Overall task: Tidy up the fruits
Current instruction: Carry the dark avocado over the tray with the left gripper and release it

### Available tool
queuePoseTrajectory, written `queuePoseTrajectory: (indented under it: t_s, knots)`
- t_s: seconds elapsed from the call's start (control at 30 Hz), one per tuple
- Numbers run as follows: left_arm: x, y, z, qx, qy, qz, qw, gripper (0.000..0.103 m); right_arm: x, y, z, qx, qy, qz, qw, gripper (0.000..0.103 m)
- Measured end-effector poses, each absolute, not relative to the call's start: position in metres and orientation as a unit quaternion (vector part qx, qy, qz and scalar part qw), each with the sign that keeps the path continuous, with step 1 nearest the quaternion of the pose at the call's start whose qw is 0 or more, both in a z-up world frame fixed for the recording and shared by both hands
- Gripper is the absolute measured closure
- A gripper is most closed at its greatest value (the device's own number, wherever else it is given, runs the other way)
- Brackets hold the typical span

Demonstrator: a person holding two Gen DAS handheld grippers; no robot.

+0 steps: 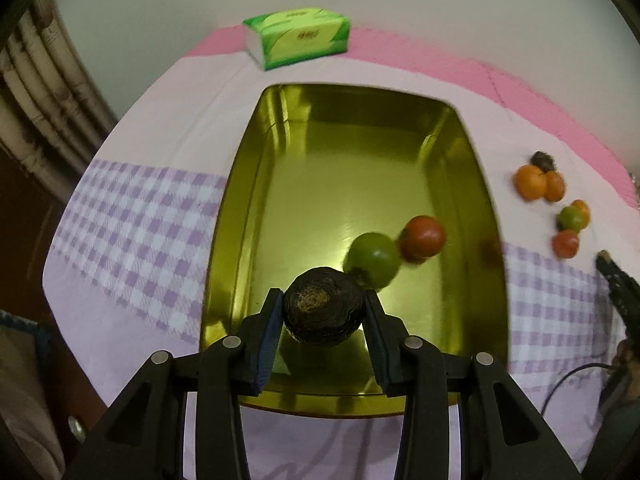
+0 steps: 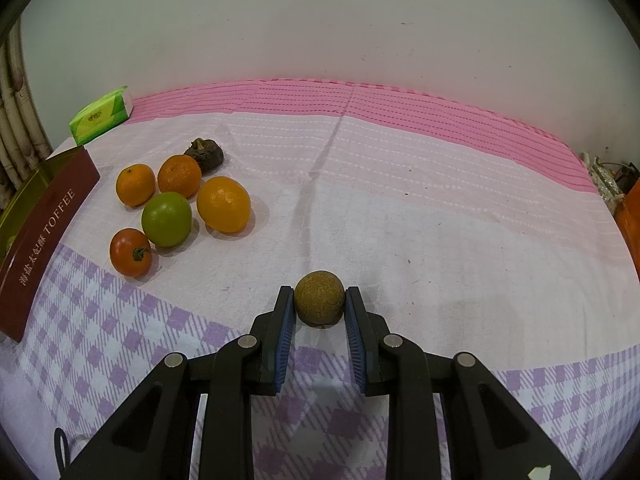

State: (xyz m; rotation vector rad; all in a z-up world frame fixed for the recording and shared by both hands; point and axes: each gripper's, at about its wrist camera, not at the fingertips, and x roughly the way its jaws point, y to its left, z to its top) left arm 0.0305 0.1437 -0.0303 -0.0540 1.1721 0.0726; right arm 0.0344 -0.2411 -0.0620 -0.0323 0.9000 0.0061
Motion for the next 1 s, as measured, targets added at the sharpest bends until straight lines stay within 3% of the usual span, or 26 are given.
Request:
queuePoseTrajectory:
  t_s: [0.87,1.0]
  knots:
    - [0.035,0.144,-0.055,0.005,0.584,0.048,0.811,0.061,0.035,-0.238,-0.06,-0.027,0.441,-0.004,0.897,0.079]
    - [0.035,0.148,-0.052,0.0,0.578,0.046,0.815,0.05,0.034,-0.228,-0.053,-0.041,0.441,-0.003,0.896,0.079]
